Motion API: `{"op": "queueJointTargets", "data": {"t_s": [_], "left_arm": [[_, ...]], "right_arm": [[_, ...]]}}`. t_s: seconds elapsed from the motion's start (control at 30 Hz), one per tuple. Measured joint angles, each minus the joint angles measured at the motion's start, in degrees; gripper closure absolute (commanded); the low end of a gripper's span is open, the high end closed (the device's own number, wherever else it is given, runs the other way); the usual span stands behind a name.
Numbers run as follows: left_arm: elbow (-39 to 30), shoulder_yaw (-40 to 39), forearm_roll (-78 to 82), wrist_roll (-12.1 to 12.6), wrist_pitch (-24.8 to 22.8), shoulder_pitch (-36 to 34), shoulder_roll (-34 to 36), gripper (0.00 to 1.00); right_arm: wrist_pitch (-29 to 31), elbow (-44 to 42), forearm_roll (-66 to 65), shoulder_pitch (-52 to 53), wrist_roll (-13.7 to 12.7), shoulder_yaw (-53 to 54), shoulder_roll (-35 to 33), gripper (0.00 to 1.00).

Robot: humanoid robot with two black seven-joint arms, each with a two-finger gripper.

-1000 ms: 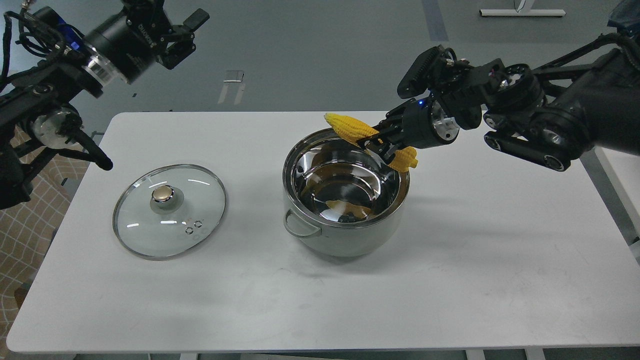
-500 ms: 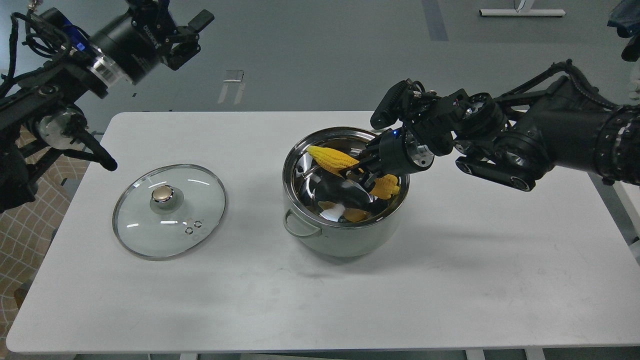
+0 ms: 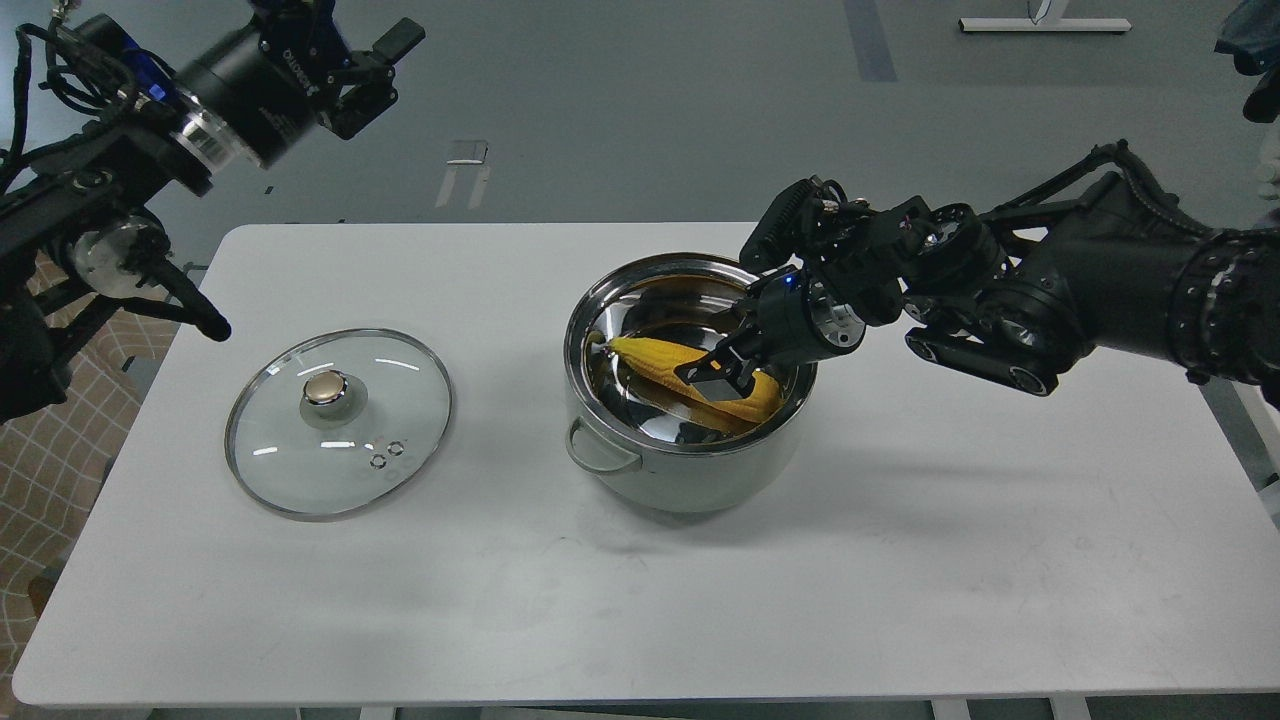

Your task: Open pot and put corn in

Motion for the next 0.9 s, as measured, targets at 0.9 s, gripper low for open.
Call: {"op": "queueJointTargets", "data": {"t_s": [0.9], "left_arm": [[3.0,0.1,0.3,0.0,5.5,0.4,-6.6,0.02]], "right_arm": [[-0.6,-10.6,30.1,-10.2,0.0,40.3,-15.0,0.0]]}}
